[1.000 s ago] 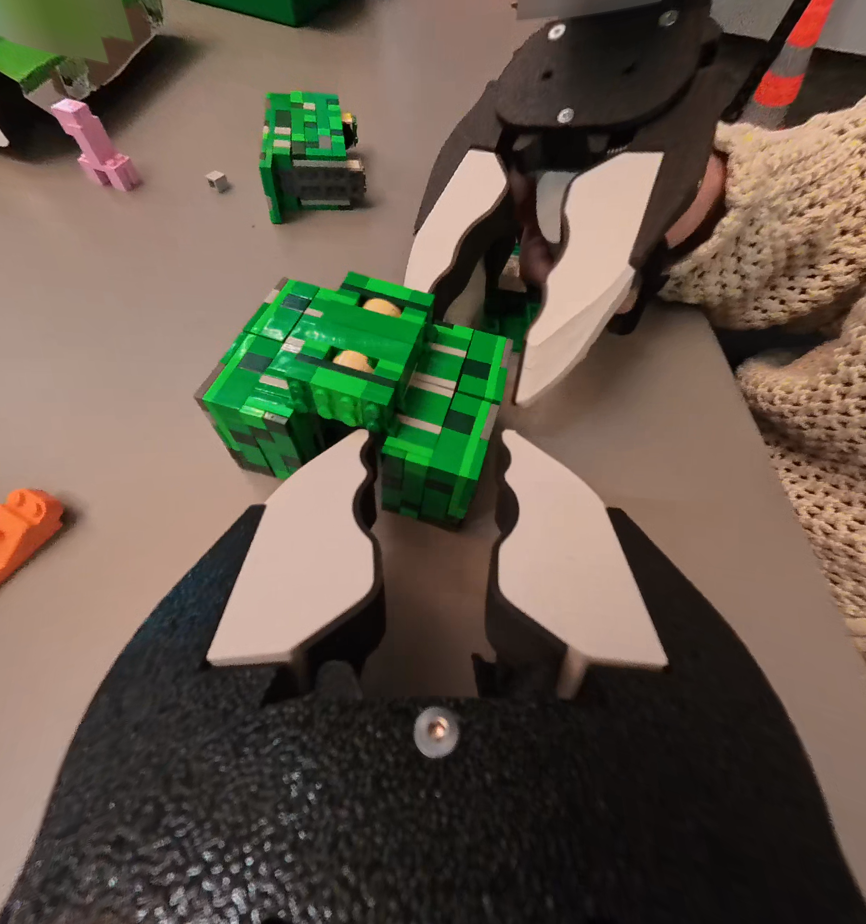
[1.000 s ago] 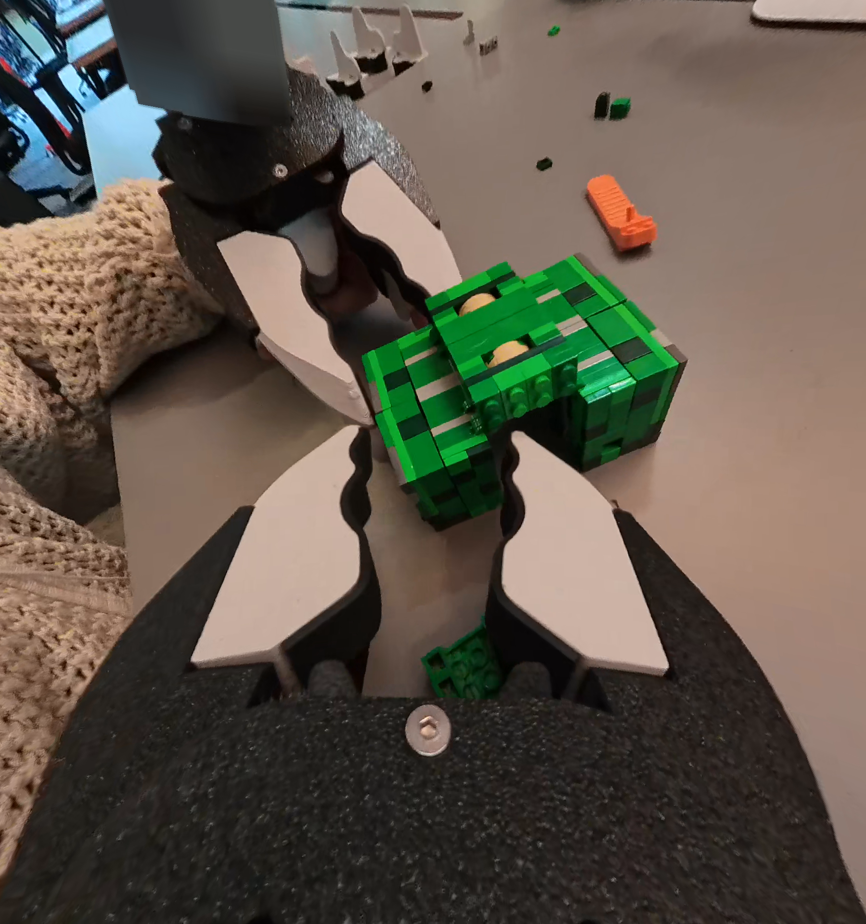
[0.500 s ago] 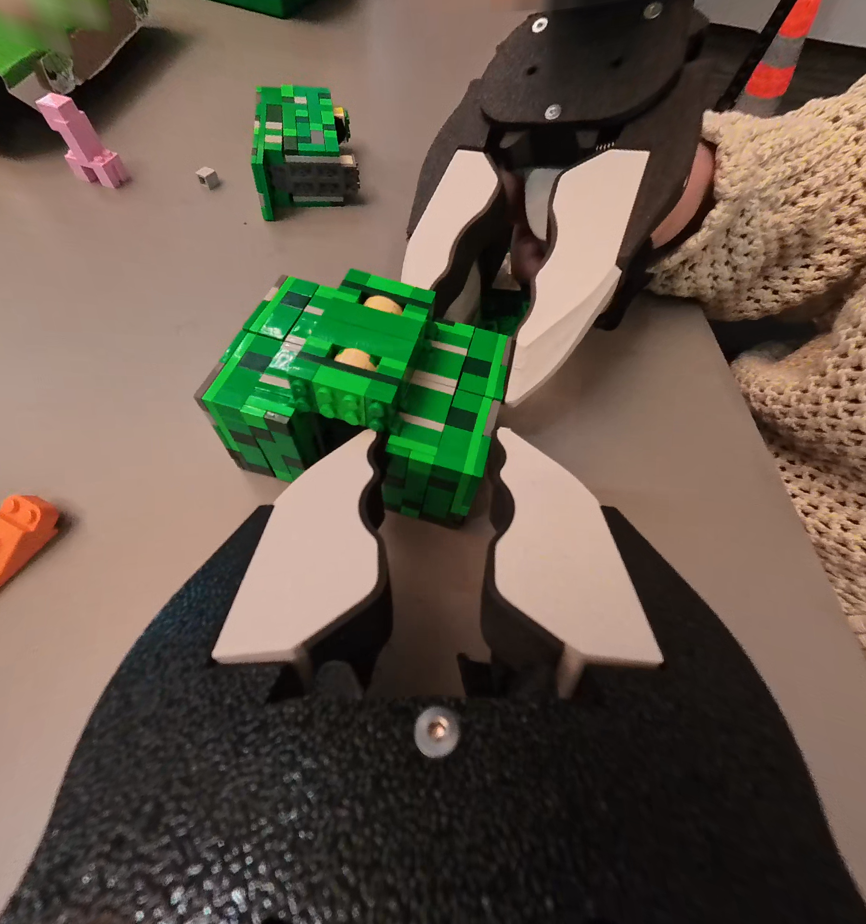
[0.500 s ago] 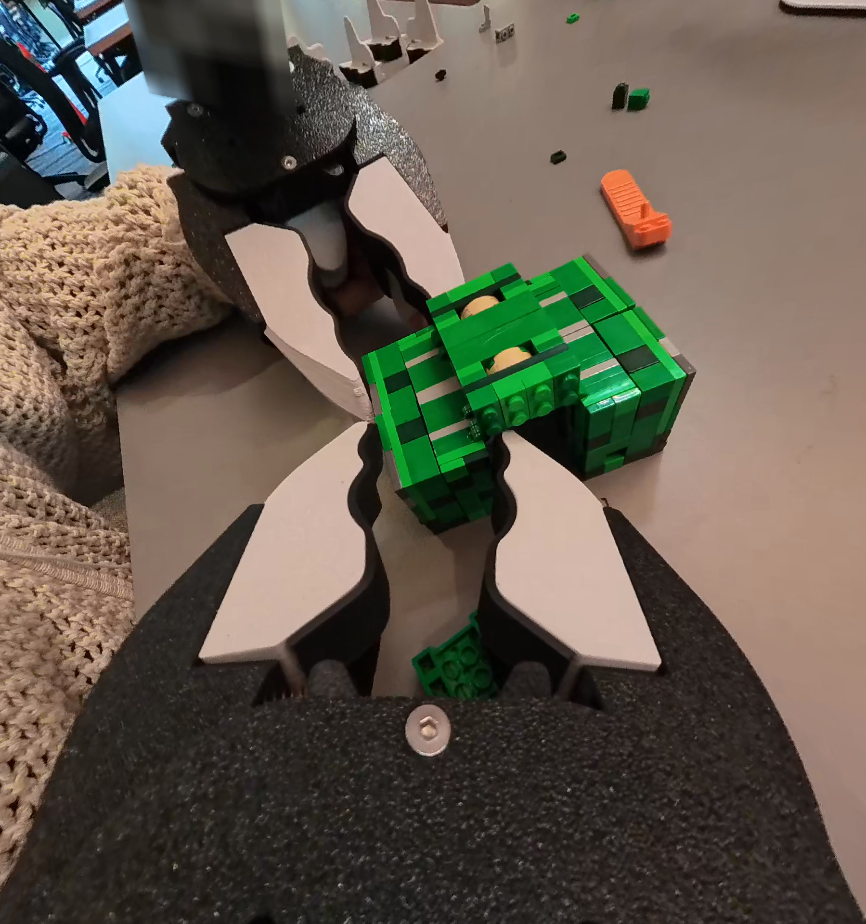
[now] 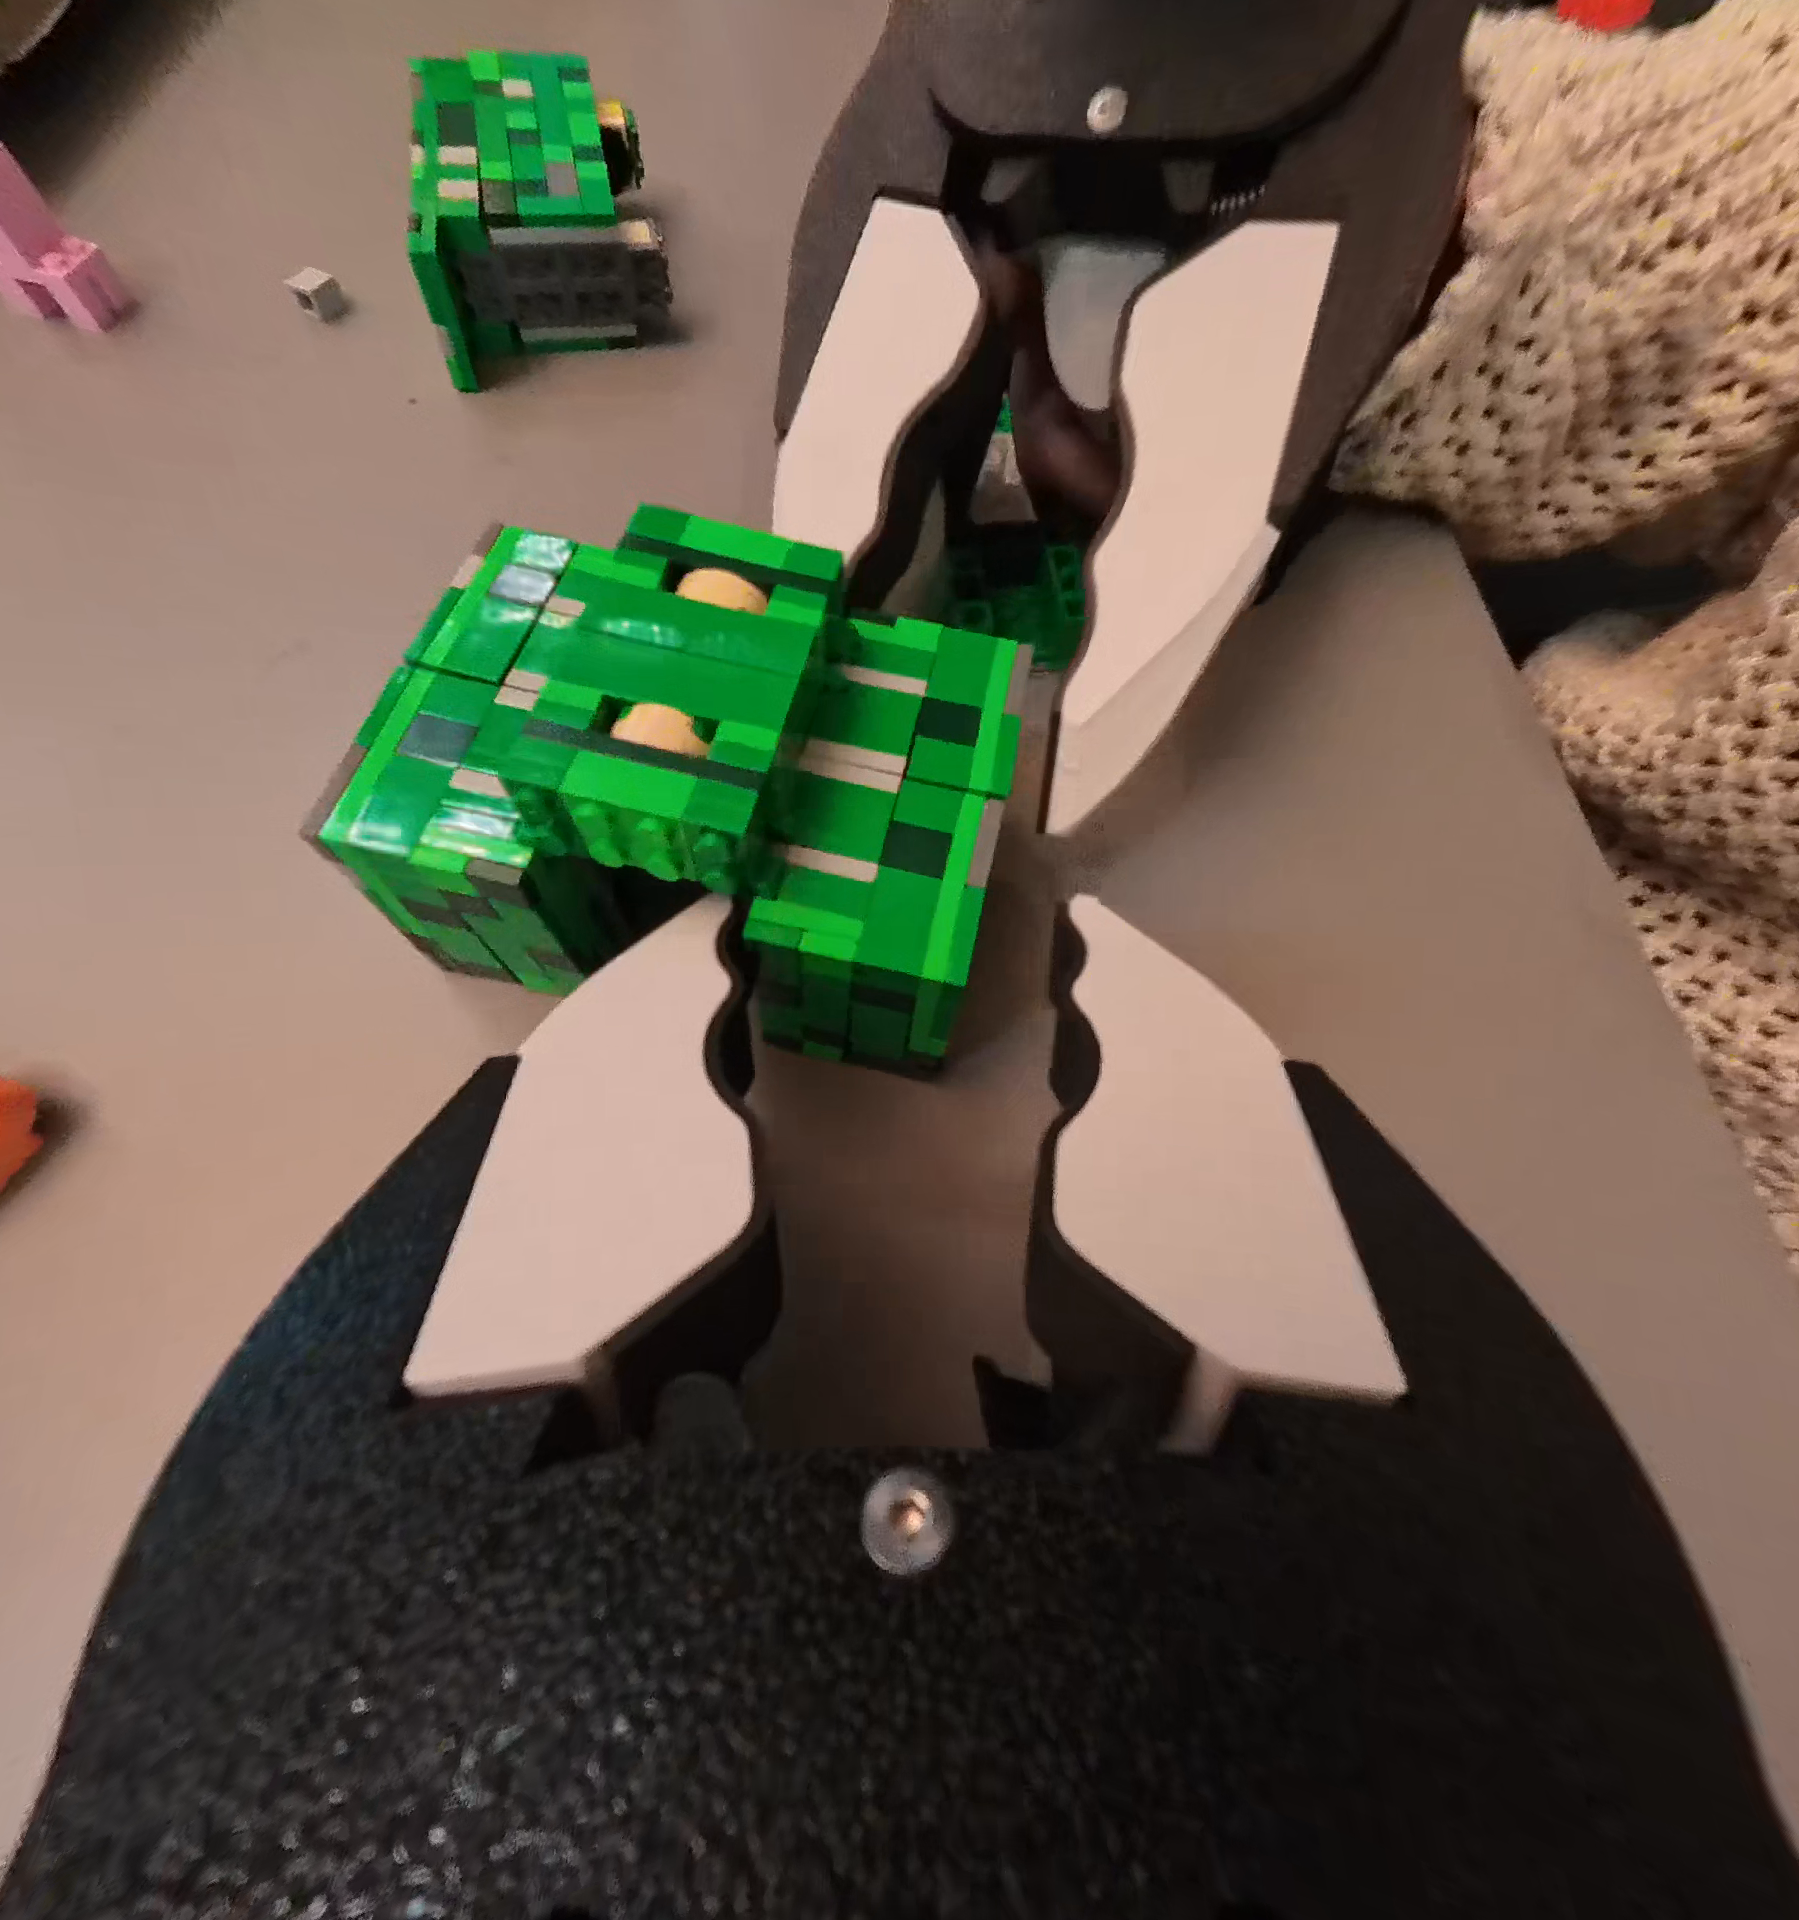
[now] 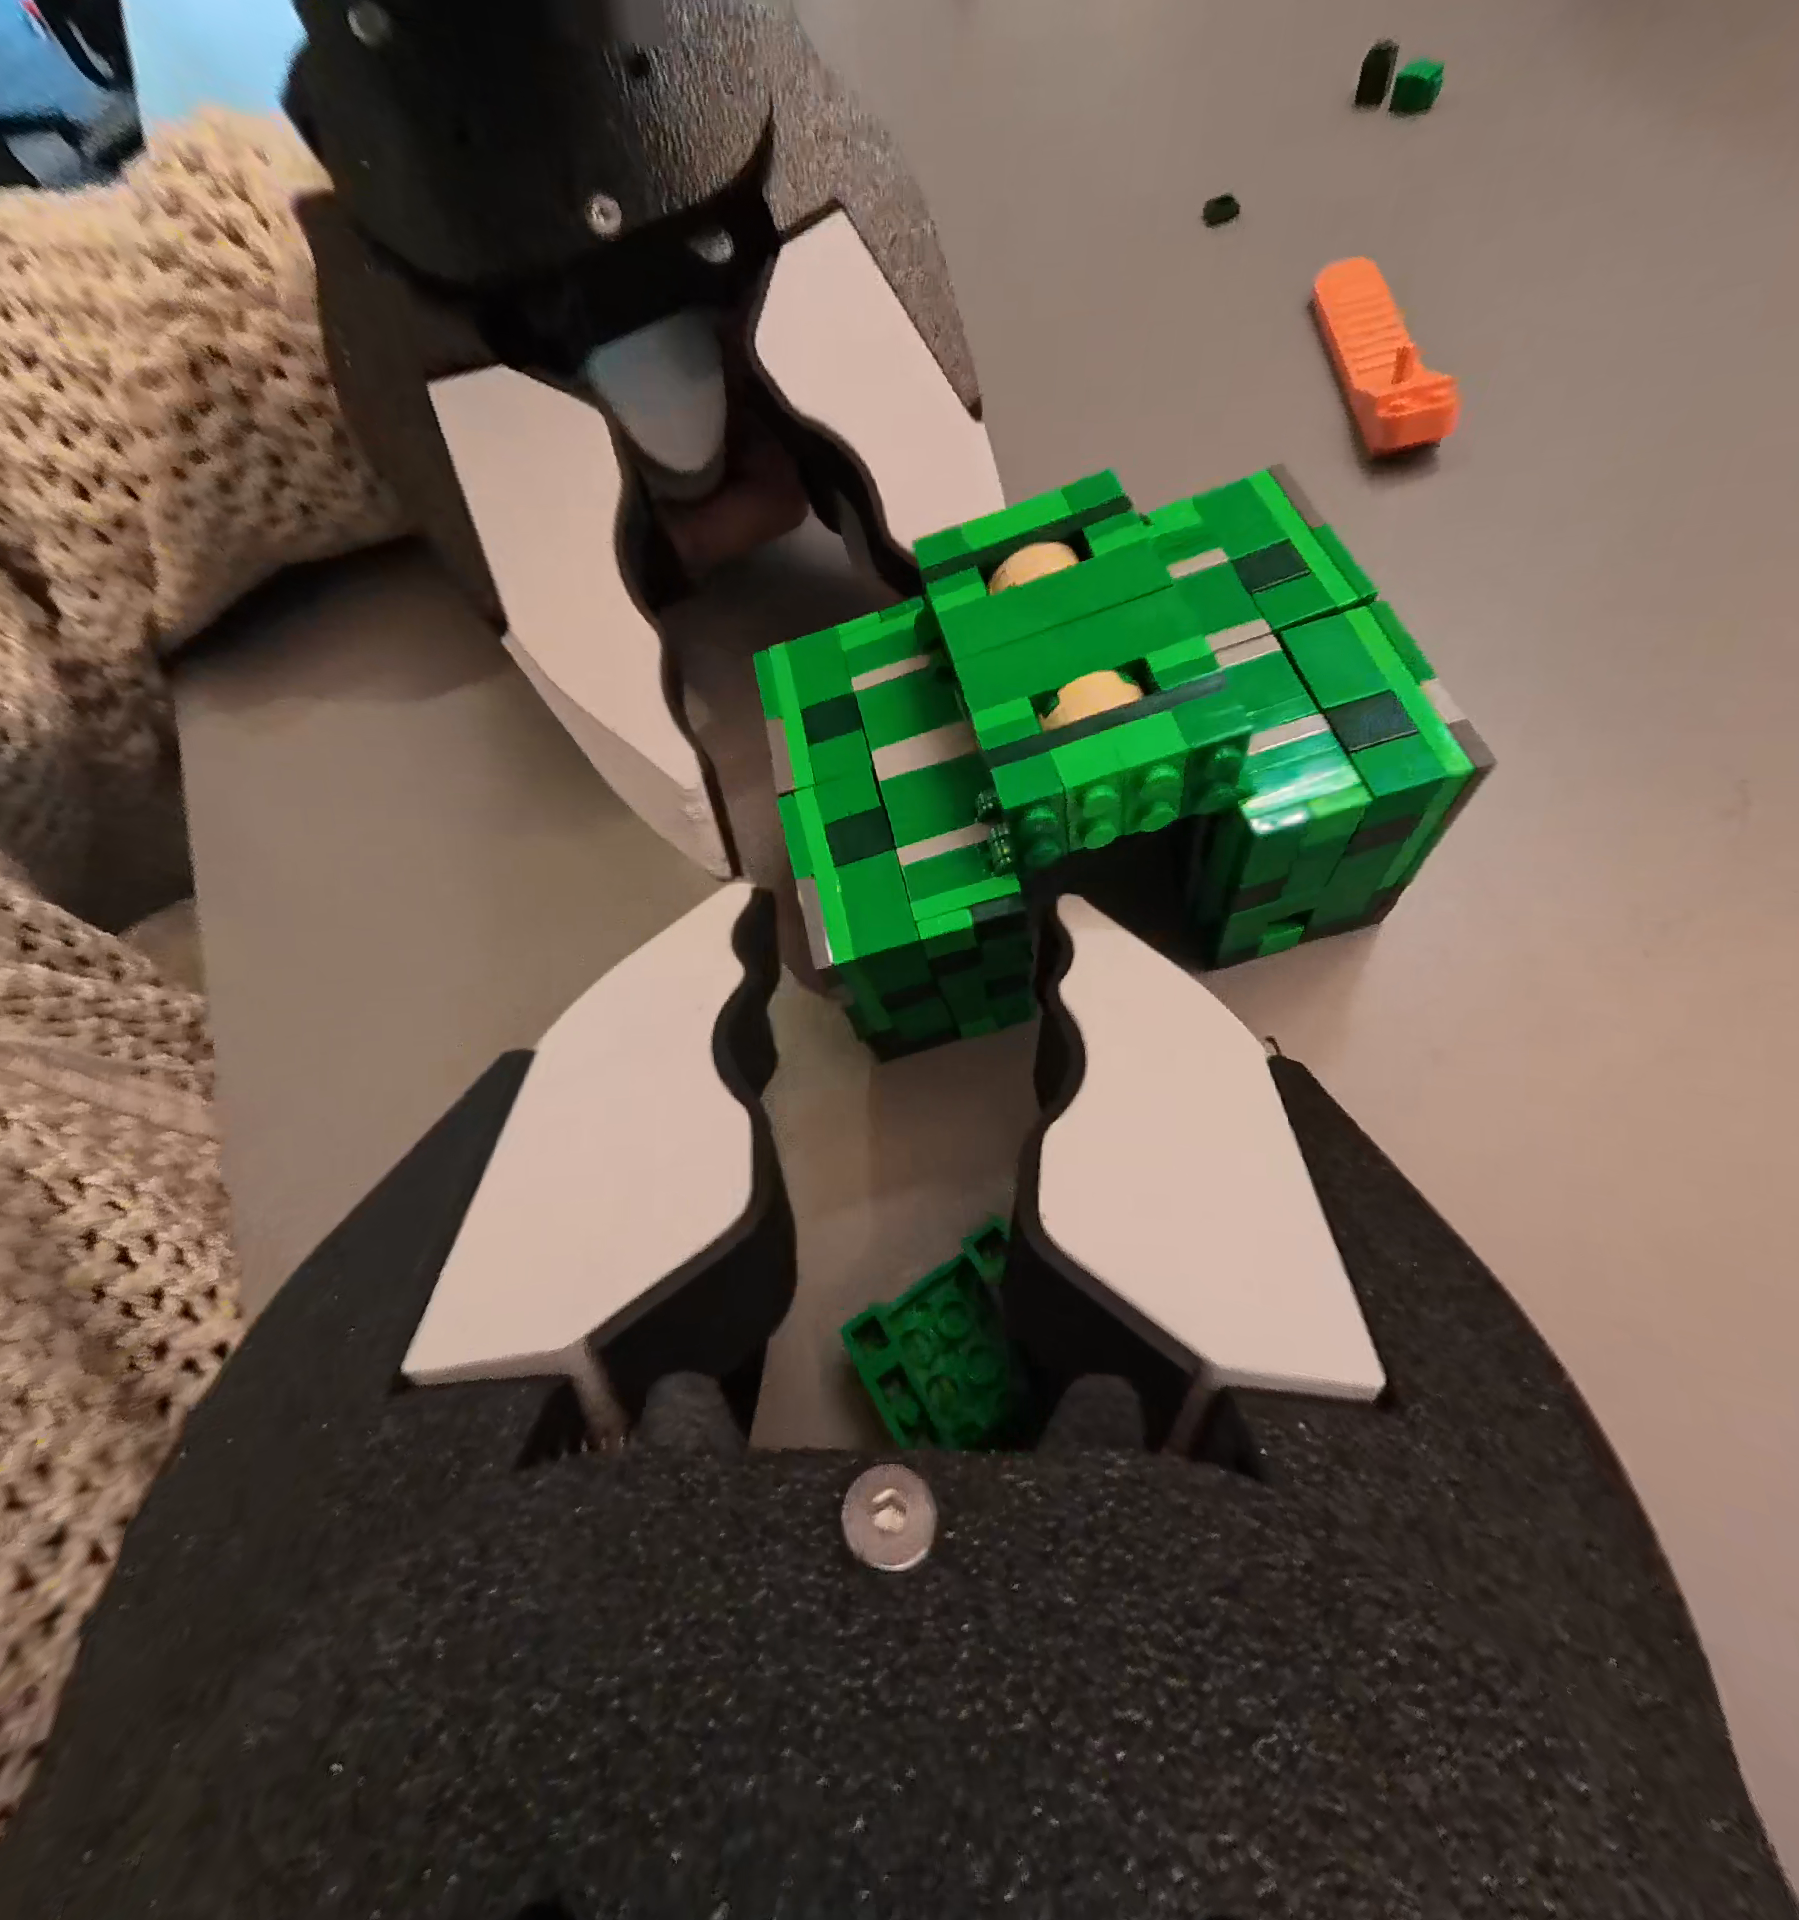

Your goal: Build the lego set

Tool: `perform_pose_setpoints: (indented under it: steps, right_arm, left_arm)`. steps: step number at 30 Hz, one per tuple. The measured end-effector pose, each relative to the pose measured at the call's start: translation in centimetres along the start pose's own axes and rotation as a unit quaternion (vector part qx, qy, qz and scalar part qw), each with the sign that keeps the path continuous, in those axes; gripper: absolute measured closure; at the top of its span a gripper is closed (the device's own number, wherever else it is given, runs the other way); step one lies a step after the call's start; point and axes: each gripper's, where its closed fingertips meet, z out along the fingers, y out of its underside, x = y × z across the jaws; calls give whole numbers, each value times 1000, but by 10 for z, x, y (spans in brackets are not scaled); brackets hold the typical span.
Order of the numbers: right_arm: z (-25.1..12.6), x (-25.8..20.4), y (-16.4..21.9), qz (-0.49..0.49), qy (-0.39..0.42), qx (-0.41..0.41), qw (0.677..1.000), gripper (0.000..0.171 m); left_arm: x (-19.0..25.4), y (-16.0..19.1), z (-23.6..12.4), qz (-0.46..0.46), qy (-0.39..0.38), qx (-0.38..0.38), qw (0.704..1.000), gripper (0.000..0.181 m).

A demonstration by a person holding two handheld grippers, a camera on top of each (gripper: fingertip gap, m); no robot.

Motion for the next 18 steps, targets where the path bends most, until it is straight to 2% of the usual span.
perform_pose_setpoints:
  steps: [2,18]
  right_arm:
    - [3,3,1,-11,14,-10,1000,130]
    - [2,3,2,-38,15,-18,999,132]
  left_arm:
    - [-6,1,1,9,-24,-6,1000,141]
    - [-6,1,1,16,-33,-9,999,143]
